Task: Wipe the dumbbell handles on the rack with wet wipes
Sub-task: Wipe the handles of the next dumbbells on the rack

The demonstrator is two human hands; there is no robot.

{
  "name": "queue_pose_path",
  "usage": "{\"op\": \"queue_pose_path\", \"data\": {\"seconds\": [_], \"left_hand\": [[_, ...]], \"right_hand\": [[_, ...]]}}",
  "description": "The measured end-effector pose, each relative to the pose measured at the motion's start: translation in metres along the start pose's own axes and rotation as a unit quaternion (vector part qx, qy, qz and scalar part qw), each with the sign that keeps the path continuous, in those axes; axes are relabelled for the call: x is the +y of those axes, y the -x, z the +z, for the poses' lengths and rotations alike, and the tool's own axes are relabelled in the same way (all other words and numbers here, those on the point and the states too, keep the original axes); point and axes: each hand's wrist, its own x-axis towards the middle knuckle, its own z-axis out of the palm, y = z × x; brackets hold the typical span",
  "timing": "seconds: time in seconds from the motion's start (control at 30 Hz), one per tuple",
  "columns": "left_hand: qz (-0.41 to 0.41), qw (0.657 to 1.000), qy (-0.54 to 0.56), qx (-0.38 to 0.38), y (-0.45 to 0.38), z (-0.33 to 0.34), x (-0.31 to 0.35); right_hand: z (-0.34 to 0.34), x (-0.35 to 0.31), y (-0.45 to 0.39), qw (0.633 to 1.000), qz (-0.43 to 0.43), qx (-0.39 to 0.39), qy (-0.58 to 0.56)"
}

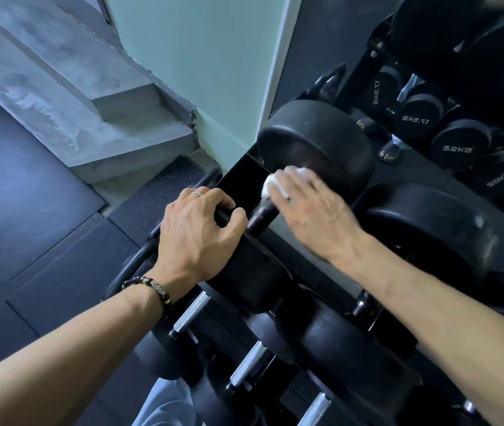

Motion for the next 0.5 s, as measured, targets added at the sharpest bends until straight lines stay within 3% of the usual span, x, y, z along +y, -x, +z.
{"op": "queue_pose_path", "data": {"seconds": [0.07,0.23,0.37,0.5], "left_hand": [[0.000,1.000,-0.001,0.001,0.000,0.000,0.000],[0.000,1.000,-0.003,0.007,0.000,0.001,0.000],[-0.001,1.000,0.001,0.004,0.000,0.000,0.001],[0.002,1.000,-0.003,0.008,-0.001,-0.001,0.001]], "right_hand": [[-0.009,0.001,-0.009,0.999,0.029,-0.023,-0.002],[-0.021,-0.018,0.006,0.983,-0.118,-0.036,-0.138],[-0.023,0.005,-0.005,0.990,-0.066,-0.034,-0.117],[-0.016,-0.009,0.011,0.974,-0.136,-0.061,-0.170]]}}
